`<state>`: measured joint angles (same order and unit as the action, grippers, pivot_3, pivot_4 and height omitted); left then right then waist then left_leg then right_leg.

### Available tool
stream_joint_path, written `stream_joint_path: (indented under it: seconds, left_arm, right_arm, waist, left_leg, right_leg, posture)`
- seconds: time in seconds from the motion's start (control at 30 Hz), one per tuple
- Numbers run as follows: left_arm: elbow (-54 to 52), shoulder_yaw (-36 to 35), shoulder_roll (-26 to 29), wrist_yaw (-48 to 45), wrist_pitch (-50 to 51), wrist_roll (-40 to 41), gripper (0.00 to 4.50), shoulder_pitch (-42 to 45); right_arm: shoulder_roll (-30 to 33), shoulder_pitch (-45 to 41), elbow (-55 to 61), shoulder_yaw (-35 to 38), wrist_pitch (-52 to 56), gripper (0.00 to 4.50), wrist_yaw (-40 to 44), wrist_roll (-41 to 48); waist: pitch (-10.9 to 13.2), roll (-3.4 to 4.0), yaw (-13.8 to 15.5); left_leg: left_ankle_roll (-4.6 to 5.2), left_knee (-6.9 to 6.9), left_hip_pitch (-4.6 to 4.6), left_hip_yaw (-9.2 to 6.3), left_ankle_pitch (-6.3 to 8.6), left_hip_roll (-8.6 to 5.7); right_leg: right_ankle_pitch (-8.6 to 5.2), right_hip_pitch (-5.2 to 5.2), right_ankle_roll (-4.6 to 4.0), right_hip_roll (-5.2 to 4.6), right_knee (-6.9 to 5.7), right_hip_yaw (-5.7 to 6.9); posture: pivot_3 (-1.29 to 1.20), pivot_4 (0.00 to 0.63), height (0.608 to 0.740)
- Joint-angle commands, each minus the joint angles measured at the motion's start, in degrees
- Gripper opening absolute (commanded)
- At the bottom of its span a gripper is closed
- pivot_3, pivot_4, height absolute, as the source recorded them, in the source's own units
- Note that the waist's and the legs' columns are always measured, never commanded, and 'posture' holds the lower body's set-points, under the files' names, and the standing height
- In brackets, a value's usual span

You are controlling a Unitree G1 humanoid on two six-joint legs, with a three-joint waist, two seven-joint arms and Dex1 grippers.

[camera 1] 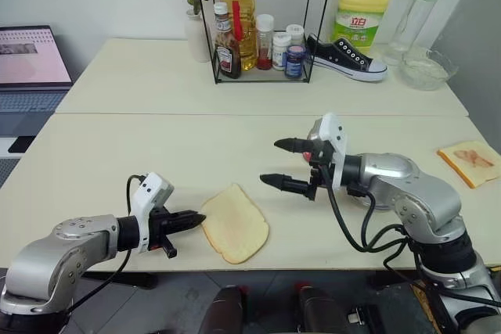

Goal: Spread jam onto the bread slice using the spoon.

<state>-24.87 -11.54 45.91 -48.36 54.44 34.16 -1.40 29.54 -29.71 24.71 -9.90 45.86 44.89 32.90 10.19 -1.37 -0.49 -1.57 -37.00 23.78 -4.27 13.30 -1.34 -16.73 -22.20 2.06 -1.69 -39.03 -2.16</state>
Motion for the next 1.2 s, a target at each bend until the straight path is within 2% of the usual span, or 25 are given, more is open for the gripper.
stream_joint_path:
  seconds: [0.03,0.27,0.53,0.63,1.0,1.2]
  left_arm:
    - [1.9,2.55,-3.48,4.79,-4.66,-3.53,0.03,4.23]
    - [11.65,5.78,-11.79,12.17,-10.64,-8.85,0.03,15.99]
    - [10.56,14.29,-6.28,0.0,-11.32,-8.58,0.03,16.22]
    - [9.86,15.75,-4.67,-1.25,-11.87,-9.56,0.03,15.59]
    - [11.22,13.77,-0.03,-3.71,-12.82,-10.37,0.03,14.38]
    - [10.11,13.75,-0.61,-2.89,-12.52,-9.9,0.03,13.31]
  right_arm:
    - [0.6,-0.19,2.86,1.23,0.9,4.5,0.32,1.81]
    - [-0.09,-1.04,2.88,2.07,1.87,4.5,-1.86,2.09]
    - [2.09,-0.01,3.2,3.33,2.03,4.5,-1.74,2.61]
    - [2.42,0.82,3.74,3.57,2.01,4.5,-2.09,2.62]
    - [3.12,2.18,5.37,4.06,2.61,4.5,-3.68,3.19]
    - [3.59,2.12,5.0,4.12,2.69,4.5,-3.49,3.43]
  waist:
    - [-0.01,0.03,0.19]
    - [-0.03,-0.02,0.2]
    - [-0.03,-0.02,-0.37]
    - [-0.03,-0.02,-0.54]
    - [-0.03,-0.01,-0.89]
    - [-0.03,-0.01,-0.99]
  left_leg:
    - [0.0,0.0,0.0,0.01,0.0,0.0]
    - [0.0,0.01,0.04,0.02,0.0,-0.03]
    - [0.0,0.03,0.04,0.13,0.0,0.0]
    - [0.01,0.03,0.04,0.1,0.0,0.01]
    - [0.01,0.03,0.05,0.08,0.01,0.01]
    - [0.01,0.04,0.05,0.07,0.01,0.02]
  right_leg:
    - [0.0,0.0,0.0,0.0,0.01,0.0]
    - [0.01,-0.05,0.01,0.0,-0.03,0.02]
    - [0.0,-0.09,0.02,0.02,0.02,-0.02]
    - [0.0,-0.08,0.01,0.02,0.01,-0.05]
    - [0.0,-0.07,0.02,0.02,0.01,-0.04]
    - [-0.01,-0.07,0.02,0.02,0.01,-0.04]
  posture:
    - [0.0,0.15,0.74]
    - [0.0,0.15,0.74]
    - [0.0,0.15,0.74]
    - [0.0,0.15,0.74]
    - [0.0,0.15,0.74]
    - [0.0,0.15,0.74]
